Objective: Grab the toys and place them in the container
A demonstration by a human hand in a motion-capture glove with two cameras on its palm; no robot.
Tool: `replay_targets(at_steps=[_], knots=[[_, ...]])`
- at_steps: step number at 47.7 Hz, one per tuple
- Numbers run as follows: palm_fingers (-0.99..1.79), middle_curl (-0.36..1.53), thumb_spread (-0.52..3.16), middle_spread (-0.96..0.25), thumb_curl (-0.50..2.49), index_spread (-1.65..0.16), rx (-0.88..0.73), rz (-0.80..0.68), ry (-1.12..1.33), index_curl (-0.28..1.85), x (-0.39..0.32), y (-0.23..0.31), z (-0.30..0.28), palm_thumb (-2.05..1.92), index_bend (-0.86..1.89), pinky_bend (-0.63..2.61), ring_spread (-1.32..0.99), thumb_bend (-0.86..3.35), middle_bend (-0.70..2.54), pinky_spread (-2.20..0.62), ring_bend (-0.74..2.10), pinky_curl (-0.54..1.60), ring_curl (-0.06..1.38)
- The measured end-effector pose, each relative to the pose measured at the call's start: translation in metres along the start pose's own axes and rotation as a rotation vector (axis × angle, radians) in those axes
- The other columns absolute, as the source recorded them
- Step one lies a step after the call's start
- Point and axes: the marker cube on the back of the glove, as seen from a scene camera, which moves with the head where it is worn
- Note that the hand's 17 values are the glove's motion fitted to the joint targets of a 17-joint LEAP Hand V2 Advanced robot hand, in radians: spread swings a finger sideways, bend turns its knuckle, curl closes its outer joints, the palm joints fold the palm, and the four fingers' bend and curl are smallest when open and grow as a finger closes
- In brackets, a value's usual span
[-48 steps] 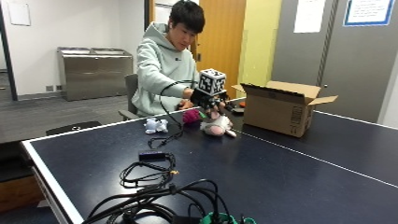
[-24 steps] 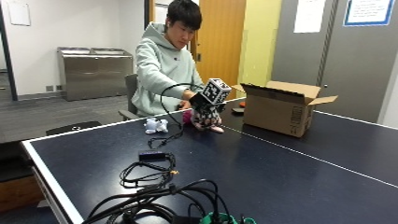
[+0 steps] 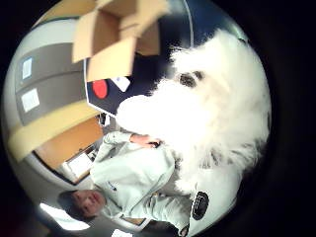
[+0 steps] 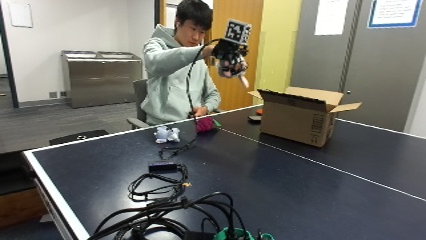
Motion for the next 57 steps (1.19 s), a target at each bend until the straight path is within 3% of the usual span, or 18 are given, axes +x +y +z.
replay_targets(at_steps=[3, 5, 15, 22, 23, 25, 27, 28, 29, 32, 37, 41, 48, 51, 57], knots=[[1.1, 0.51, 0.64, -0.22, 0.75, -0.27, 0.122, 0.144, 0.007, 0.52, -0.032, -0.015, -0.033, 0.66, 0.58, 0.91, -0.34, 0.16, 0.78, -0.41, 0.91, 0.39, 0.46], [1.09, 0.52, 0.62, -0.22, 0.76, -0.27, 0.209, 0.152, 0.007, 0.53, -0.052, -0.025, -0.05, 0.66, 0.59, 0.92, -0.34, 0.16, 0.78, -0.41, 0.92, 0.4, 0.47], [1.06, 0.56, 0.56, -0.22, 0.84, -0.27, 0.559, -0.147, -0.121, 0.59, -0.143, -0.08, -0.083, 0.66, 0.58, 0.95, -0.34, 0.15, 0.79, -0.41, 0.93, 0.42, 0.5], [0.99, 0.58, 0.55, -0.23, 0.89, -0.27, 0.707, -0.21, -0.056, 0.63, -0.144, -0.12, -0.059, 0.64, 0.53, 0.98, -0.35, 0.13, 0.77, -0.41, 0.93, 0.44, 0.51], [0.93, 0.58, 0.56, -0.23, 0.89, -0.27, 0.684, -0.156, -0.033, 0.63, -0.127, -0.128, -0.053, 0.63, 0.5, 1.0, -0.35, 0.12, 0.74, -0.41, 0.92, 0.44, 0.51], [0.74, 0.57, 0.64, -0.23, 0.87, -0.26, 0.591, 0.091, 0.045, 0.63, -0.07, -0.148, -0.042, 0.6, 0.38, 1.07, -0.34, 0.1, 0.66, -0.42, 0.93, 0.46, 0.52], [0.21, 0.53, 0.86, -0.2, 0.79, -0.25, 0.5, 0.303, 0.115, 0.64, -0.022, -0.164, -0.032, 0.44, 0.3, 1.13, -0.29, 0.03, 0.51, -0.33, 0.8, 0.5, 0.51], [-0.2, 0.51, 0.89, -0.16, 0.75, -0.24, 0.481, 0.347, 0.135, 0.65, -0.01, -0.167, -0.029, 0.34, 0.27, 1.18, -0.23, -0.04, 0.41, -0.27, 0.66, 0.54, 0.5], [-0.39, 0.5, 0.93, -0.13, 0.72, -0.23, 0.481, 0.361, 0.145, 0.64, -0.006, -0.168, -0.027, 0.28, 0.24, 1.2, -0.2, -0.07, 0.36, -0.23, 0.56, 0.55, 0.49], [-0.5, 0.42, 0.98, -0.05, 0.65, -0.22, 0.536, 0.281, 0.095, 0.52, -0.03, -0.158, -0.031, 0.12, 0.09, 1.16, -0.12, -0.1, 0.2, -0.14, 0.32, 0.48, 0.38], [-0.41, 0.36, 1.05, 0.0, 0.57, -0.21, 0.612, -0.131, -0.114, 0.4, -0.129, -0.112, -0.046, 0.03, 0.05, 1.1, -0.05, -0.06, 0.1, -0.04, 0.16, 0.43, 0.28], [-0.39, 0.33, 1.09, 0.02, 0.53, -0.2, 0.658, -0.127, -0.114, 0.36, -0.118, -0.082, -0.058, 0.01, 0.05, 1.08, -0.02, -0.04, 0.1, 0.01, 0.14, 0.41, 0.25], [-0.36, 0.3, 1.14, 0.04, 0.48, -0.19, 0.701, -0.325, -0.17, 0.3, -0.096, -0.008, -0.059, 0.0, 0.06, 1.03, 0.01, -0.02, 0.11, 0.05, 0.15, 0.38, 0.24], [-0.36, 0.29, 1.16, 0.04, 0.46, -0.19, 0.692, -0.252, -0.128, 0.28, -0.063, 0.011, -0.041, 0.0, 0.06, 1.01, 0.02, -0.02, 0.11, 0.06, 0.15, 0.37, 0.23], [-0.34, 0.27, 1.17, 0.03, 0.44, -0.19, 0.665, 0.075, 0.041, 0.25, 0.017, 0.037, -0.002, 0.0, 0.07, 0.99, 0.03, -0.02, 0.12, 0.07, 0.14, 0.36, 0.22]])
